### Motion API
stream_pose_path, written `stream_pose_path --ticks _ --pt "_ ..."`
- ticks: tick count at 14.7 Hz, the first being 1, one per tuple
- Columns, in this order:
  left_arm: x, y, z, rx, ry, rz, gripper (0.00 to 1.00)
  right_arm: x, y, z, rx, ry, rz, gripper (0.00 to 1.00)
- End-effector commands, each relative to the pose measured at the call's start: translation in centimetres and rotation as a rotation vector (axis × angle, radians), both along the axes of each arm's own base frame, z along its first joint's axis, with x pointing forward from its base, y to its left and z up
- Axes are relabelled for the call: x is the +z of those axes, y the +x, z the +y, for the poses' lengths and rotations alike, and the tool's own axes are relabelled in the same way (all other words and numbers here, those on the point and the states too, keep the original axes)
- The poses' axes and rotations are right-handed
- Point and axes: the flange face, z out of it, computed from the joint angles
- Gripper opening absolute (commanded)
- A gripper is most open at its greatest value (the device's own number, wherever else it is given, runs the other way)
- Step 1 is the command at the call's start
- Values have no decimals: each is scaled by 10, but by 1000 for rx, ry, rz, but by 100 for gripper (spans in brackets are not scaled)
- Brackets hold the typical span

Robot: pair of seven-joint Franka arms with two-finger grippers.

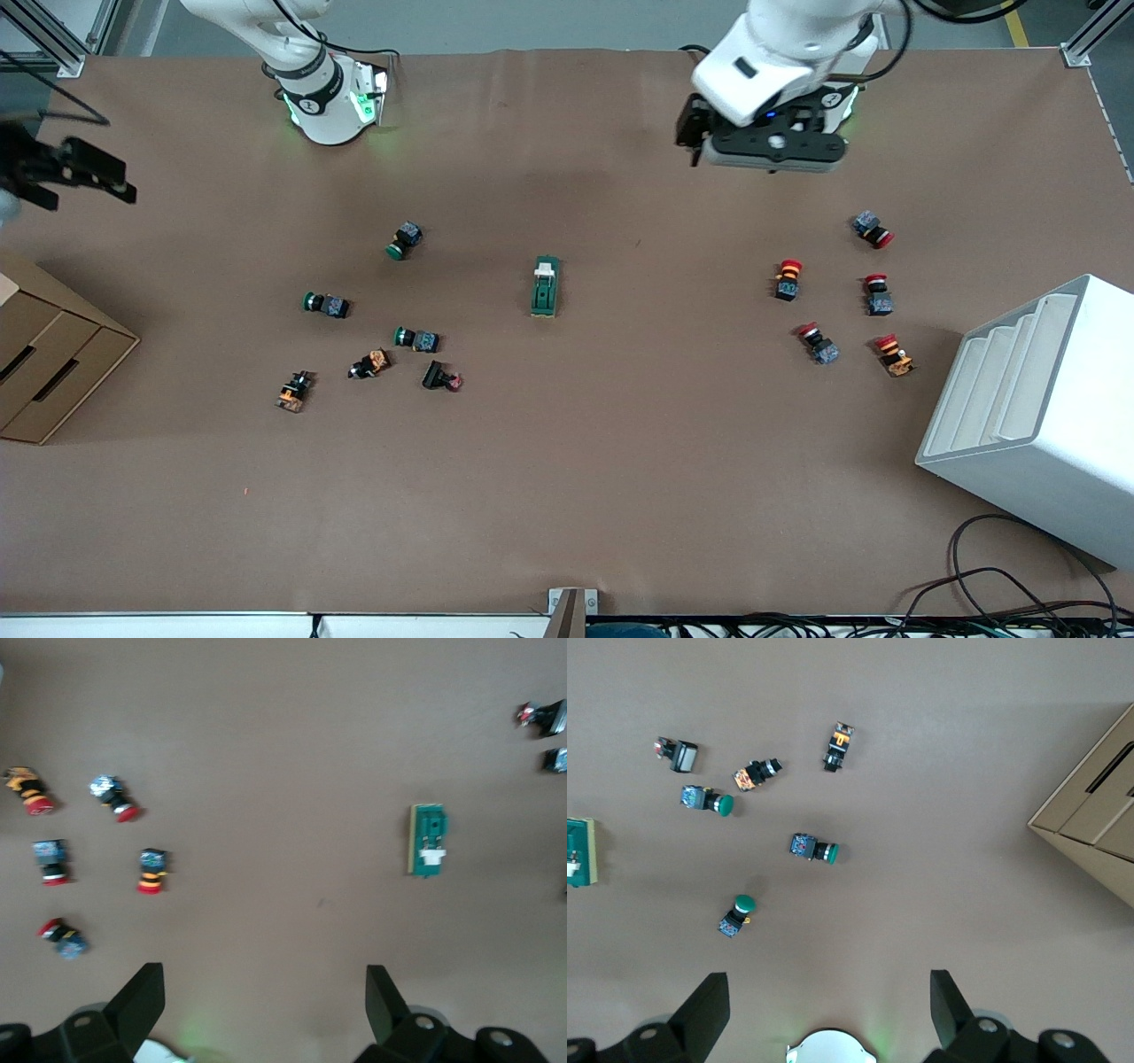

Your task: Close load switch with both arms

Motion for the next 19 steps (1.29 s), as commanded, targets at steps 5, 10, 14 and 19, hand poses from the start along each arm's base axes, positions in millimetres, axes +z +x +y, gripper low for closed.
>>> stream_pose_path --ticks 5,10,14,19 --pt "-48 -56 -86 231 -68 -84 100 -86 52 -10 -4 -66 129 100" --pt "-90 -102 -131 203 -40 -180 100 -95 60 -4 -10 -69 118 100" --pt "-114 -120 -159 200 -32 -185 100 -110 71 37 -204 -45 98 100" --pt "-166 -159 -205 298 -20 -244 100 -145 73 112 -451 8 124 100"
